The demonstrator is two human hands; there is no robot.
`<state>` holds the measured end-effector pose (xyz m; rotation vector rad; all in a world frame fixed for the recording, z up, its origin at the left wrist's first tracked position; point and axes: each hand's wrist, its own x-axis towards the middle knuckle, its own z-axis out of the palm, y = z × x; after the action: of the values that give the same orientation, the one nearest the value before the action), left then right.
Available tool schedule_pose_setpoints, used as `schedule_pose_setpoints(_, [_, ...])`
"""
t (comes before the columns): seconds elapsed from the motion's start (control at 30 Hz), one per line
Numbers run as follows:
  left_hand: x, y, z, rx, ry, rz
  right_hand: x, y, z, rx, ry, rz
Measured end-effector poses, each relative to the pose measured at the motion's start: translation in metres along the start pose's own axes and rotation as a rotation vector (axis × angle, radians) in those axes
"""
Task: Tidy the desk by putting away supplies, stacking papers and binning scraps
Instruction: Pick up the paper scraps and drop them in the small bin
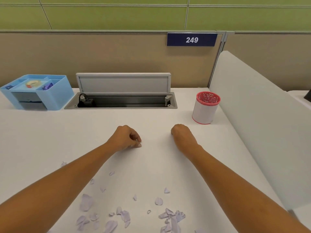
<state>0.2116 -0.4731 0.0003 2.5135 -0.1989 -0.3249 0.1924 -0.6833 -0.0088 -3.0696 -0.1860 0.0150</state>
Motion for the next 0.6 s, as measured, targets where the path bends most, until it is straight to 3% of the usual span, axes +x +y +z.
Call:
schedule_pose_setpoints(0.43, [0.001,0.004,0.01,0.084,0.032,-0.004,-0.002,-0.001,-0.001,-0.013,-0.006,0.015])
schedule_pose_setpoints(0.6, [0.003,0.002,0.008,0.001,-0.019,-0.043,0.005,0.004,0.0,0.174,-0.018,0.114])
